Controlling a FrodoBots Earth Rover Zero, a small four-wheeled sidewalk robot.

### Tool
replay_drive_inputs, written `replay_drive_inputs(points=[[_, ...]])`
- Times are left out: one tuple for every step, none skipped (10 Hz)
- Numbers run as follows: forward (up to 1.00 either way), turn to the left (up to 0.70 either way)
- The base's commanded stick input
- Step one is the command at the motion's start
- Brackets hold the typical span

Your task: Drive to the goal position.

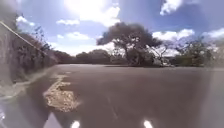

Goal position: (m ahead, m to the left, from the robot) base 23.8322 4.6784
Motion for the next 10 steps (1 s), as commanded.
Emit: replay_drive_inputs(points=[[1.00,0.40],[1.00,0.40],[1.00,0.40],[1.00,0.40],[1.00,0.40],[1.00,0.40],[1.00,0.40],[1.00,0.40],[1.00,0.40],[1.00,0.40]])
